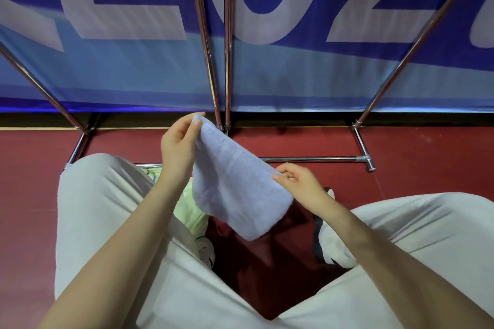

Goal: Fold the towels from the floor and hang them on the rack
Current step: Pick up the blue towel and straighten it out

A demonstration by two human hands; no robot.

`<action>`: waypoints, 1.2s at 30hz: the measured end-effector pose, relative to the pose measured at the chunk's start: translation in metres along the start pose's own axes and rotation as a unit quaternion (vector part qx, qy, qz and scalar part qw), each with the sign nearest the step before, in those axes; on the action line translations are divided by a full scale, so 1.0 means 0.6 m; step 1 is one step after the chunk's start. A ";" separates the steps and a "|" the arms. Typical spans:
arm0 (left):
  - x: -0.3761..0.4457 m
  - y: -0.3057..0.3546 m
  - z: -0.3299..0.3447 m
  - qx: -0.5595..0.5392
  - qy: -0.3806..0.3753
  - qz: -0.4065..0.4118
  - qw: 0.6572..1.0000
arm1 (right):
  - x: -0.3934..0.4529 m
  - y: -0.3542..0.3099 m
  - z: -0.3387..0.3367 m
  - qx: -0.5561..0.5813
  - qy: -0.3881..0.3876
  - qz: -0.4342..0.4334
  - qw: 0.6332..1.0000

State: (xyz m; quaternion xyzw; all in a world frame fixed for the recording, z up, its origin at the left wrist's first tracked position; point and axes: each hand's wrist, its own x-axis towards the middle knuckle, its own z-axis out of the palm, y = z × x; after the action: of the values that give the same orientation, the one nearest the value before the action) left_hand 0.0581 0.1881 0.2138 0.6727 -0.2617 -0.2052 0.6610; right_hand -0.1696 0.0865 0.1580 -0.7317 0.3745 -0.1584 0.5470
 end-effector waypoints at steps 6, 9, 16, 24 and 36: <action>0.031 -0.006 -0.036 -0.045 0.105 -0.005 0.993 | -0.006 -0.006 0.007 0.006 -0.026 -0.017 1.000; 0.043 -0.008 -0.053 -0.046 0.138 -0.016 0.989 | -0.004 0.000 0.005 -0.028 -0.031 -0.013 0.999; 0.042 -0.003 -0.060 -0.019 0.140 0.005 0.990 | 0.004 0.006 -0.023 -0.183 0.010 -0.031 0.983; 0.012 0.014 -0.038 0.019 0.051 0.067 0.996 | 0.030 0.045 -0.039 -0.256 0.079 0.026 0.963; 0.016 0.001 -0.018 -0.018 0.032 0.057 0.998 | 0.032 0.058 -0.056 -0.273 0.080 0.093 0.954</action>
State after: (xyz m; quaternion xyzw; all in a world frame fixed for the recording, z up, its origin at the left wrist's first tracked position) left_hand 0.0724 0.1906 0.2156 0.6510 -0.2749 -0.1502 0.6914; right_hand -0.1915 0.0455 0.1344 -0.8000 0.5122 -0.0571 0.3070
